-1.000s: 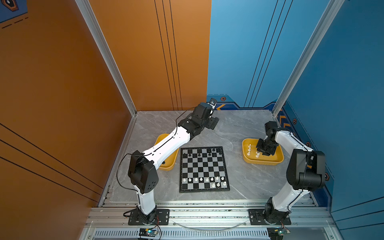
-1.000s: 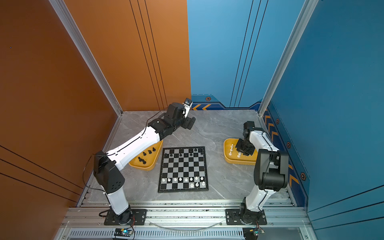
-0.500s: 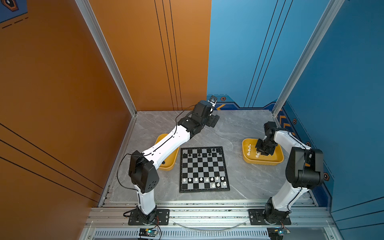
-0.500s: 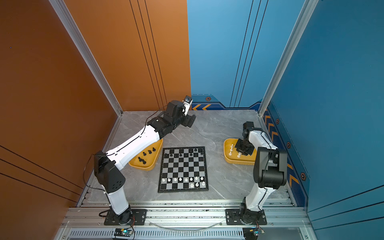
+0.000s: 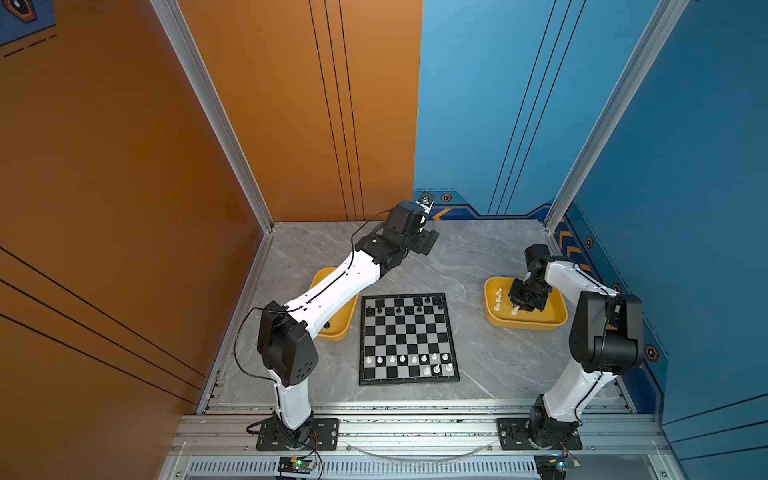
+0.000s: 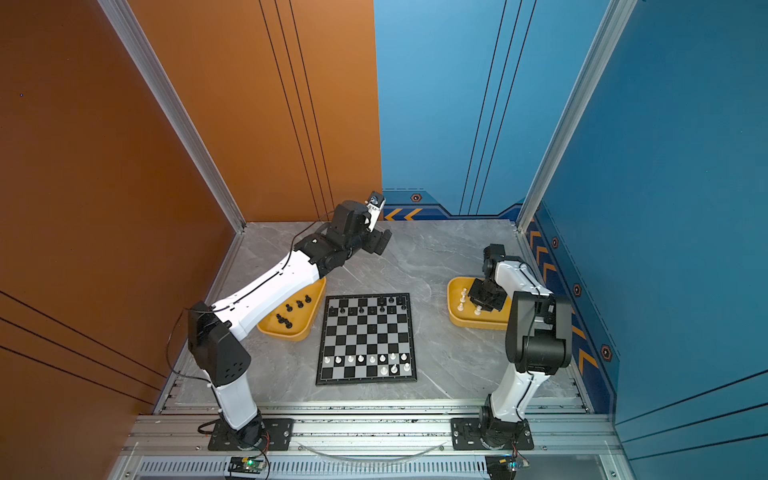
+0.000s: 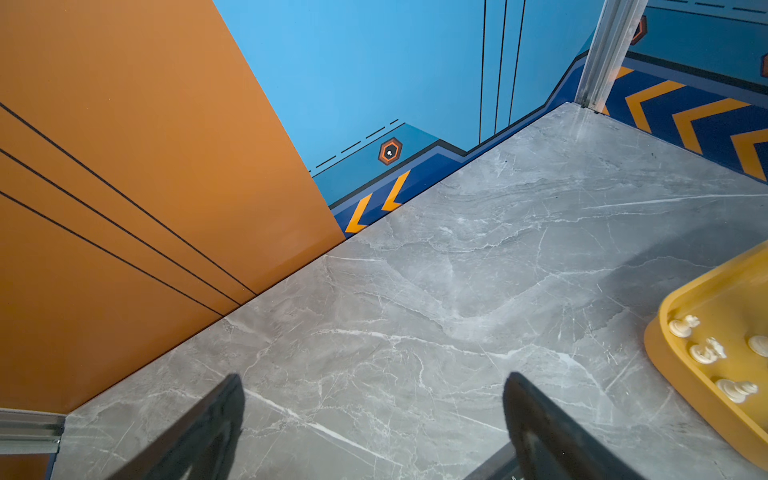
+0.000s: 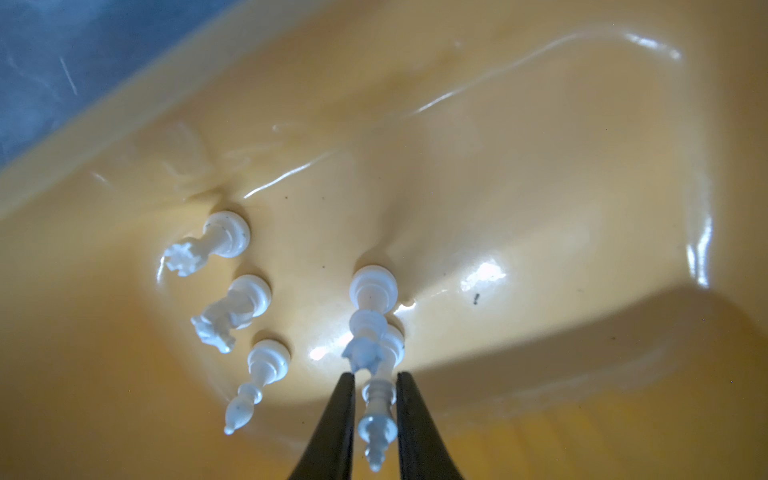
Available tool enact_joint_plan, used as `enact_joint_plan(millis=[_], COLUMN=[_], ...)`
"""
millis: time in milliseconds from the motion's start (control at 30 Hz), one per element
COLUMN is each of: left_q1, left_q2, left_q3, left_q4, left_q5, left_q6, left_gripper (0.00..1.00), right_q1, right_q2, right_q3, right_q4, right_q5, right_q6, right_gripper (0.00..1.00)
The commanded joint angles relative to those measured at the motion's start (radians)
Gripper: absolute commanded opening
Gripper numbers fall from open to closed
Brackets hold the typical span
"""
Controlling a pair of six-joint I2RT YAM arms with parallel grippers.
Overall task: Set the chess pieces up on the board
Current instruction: 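Lower the right gripper and grasp a tall white piece in the tray, then carry the white piece to the board while the left arm moves over black pieces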
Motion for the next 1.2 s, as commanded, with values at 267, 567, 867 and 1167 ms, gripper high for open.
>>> enact_joint_plan(millis=[267, 567, 867, 1167], left_q1=[0.006, 0.014, 0.029, 0.033], left_q2=[-0.080, -0.171, -0.334, -0.579], left_q3=[-0.074, -0.198, -0.406, -0.663], left_q4=[-0.025, 0.023, 0.075, 0.034], left_q5=[-0.045, -0.057, -0.090, -0.124], left_q6=[0.016, 0.009, -0.054, -0.166], left_gripper=[0.98, 0.98, 0.98, 0.98], right_q1=[0.029, 0.081, 0.142, 0.278], right_q2=[-0.002, -0.060, -0.143, -0.212], right_q3=[0.015, 0.071, 0.145, 0.189], right_q4=[-0.028, -0.119, -0.229, -0.317], right_q5=[0.037, 0.058, 0.065, 0.058], right_q6=[-0.018, -0.014, -0.008, 0.038], right_gripper=[0.16, 0.13, 0.13, 0.13])
